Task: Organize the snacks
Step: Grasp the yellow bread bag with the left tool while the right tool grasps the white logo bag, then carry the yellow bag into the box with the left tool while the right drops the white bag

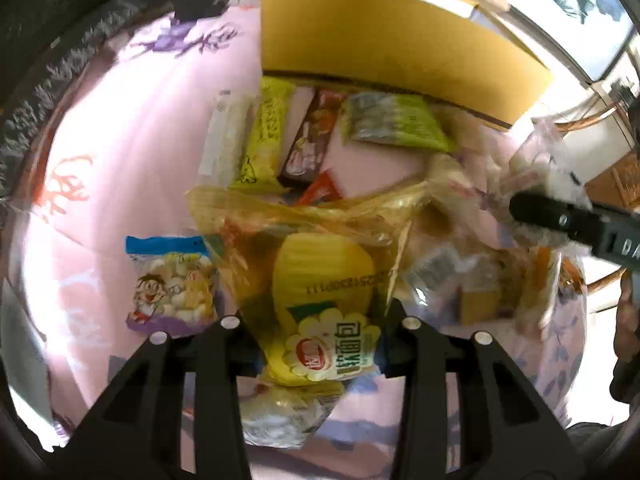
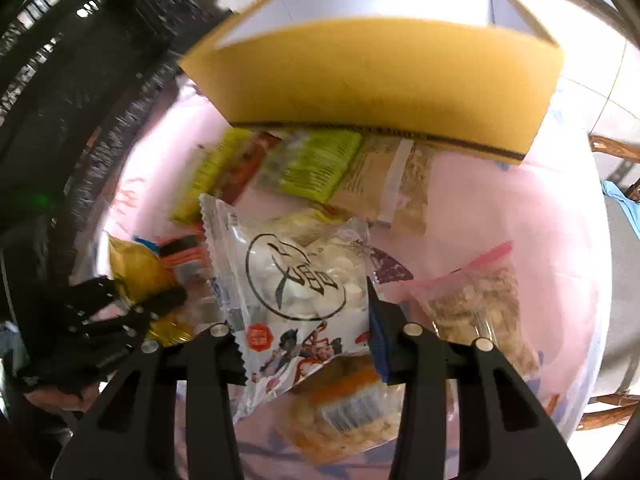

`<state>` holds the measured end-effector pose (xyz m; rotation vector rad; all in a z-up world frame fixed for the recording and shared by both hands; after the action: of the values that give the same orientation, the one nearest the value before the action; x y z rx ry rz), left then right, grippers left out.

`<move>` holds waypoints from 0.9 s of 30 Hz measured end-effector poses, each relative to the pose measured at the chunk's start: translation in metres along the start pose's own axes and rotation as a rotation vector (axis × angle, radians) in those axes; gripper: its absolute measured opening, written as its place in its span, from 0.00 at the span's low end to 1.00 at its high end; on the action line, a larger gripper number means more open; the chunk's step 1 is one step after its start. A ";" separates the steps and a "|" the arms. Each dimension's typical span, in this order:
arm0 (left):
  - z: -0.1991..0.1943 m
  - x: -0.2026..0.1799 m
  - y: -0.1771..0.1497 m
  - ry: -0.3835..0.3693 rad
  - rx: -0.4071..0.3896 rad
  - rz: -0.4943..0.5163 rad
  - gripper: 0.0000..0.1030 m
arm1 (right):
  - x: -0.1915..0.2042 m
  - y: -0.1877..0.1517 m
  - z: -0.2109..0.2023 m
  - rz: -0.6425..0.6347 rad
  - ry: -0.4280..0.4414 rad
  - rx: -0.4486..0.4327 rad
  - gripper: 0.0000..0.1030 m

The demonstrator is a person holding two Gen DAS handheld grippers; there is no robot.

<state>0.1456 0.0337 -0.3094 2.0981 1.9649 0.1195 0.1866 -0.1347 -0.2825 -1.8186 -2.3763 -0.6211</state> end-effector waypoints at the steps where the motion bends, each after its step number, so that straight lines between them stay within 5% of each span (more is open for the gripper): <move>1: -0.005 -0.003 -0.002 -0.005 -0.009 0.009 0.38 | 0.002 -0.002 -0.009 -0.002 0.002 -0.018 0.42; 11: -0.080 -0.046 0.034 0.035 -0.178 0.098 0.38 | -0.007 0.009 -0.103 0.010 -0.038 -0.229 0.42; 13: -0.094 -0.049 0.047 0.086 -0.225 0.093 0.38 | -0.010 0.018 -0.124 0.013 -0.047 -0.289 0.42; 15: -0.107 -0.046 0.063 0.254 -0.276 0.046 0.38 | -0.012 0.031 -0.145 -0.002 -0.080 -0.348 0.42; 16: -0.112 -0.044 0.075 0.271 -0.297 0.002 0.38 | -0.015 0.039 -0.156 -0.011 -0.123 -0.376 0.42; 19: -0.123 -0.047 0.101 0.200 -0.334 -0.073 0.38 | -0.023 0.061 -0.174 -0.003 -0.159 -0.424 0.42; 22: -0.139 -0.063 0.135 0.255 -0.405 -0.026 0.38 | -0.028 0.083 -0.184 0.008 -0.168 -0.463 0.42; 27: -0.157 -0.080 0.193 0.244 -0.475 0.015 0.38 | -0.038 0.123 -0.193 0.022 -0.191 -0.518 0.42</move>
<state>0.2890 -0.0339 -0.1014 1.8482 1.8130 0.7949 0.2794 -0.2140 -0.0850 -2.1777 -2.4720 -1.2036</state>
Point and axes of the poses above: each gripper's, at about its wrist camera, not at the fingertips, and z roughly the way its jaws point, x to its left, y to its top, the point moved 8 cm from there along z, roughly the way its jaws point, and after that the axes turned 11 degrees about x, right-handed, at the moved point
